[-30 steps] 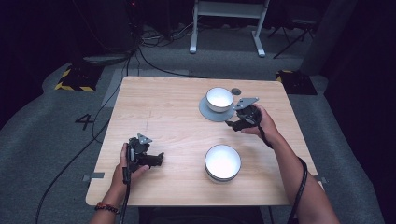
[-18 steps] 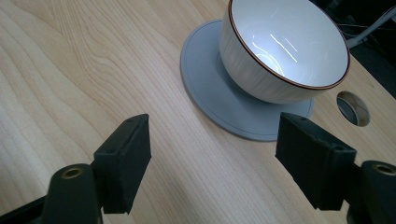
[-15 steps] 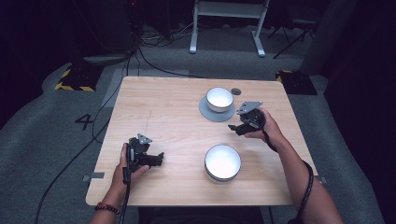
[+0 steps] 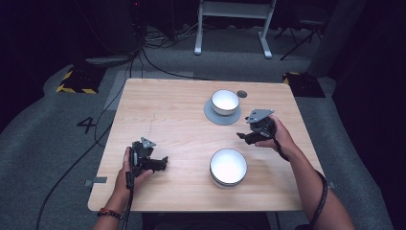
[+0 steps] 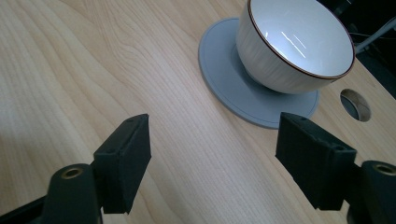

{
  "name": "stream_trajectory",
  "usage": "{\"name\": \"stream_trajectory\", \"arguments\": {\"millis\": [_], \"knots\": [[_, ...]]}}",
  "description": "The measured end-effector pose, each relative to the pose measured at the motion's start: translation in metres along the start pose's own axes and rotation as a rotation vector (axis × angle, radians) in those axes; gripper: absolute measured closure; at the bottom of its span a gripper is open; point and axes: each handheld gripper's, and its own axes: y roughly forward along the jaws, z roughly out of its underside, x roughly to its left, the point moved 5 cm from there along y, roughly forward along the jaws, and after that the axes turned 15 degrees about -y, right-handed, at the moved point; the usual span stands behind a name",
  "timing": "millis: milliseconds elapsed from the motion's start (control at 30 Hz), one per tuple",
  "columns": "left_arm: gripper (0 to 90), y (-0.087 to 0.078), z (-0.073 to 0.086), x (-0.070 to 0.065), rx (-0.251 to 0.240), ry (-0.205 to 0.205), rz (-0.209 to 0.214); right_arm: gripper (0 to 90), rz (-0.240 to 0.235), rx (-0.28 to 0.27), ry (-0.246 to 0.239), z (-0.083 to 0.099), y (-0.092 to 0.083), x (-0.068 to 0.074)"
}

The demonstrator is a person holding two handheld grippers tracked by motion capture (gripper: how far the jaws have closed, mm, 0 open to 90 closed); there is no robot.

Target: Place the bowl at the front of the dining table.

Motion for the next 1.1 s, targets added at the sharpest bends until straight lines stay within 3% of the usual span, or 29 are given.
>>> {"name": "stream_trajectory", "arguments": {"millis": [667,700,1100], "knots": [[0.0,0.000,0.000,0.000,-0.001,0.000,-0.001,25.9,-0.008,-0.020,-0.042,0.004,-0.019,0.018],[0.0,0.000,0.000,0.000,0.002,0.001,-0.001,25.9,-0.007,-0.020,-0.025,0.004,-0.019,0.019],[0.0,0.000,0.000,0.000,0.001,0.001,-0.002,25.7,-0.007,0.000,-0.032,0.017,-0.023,0.025]]}}
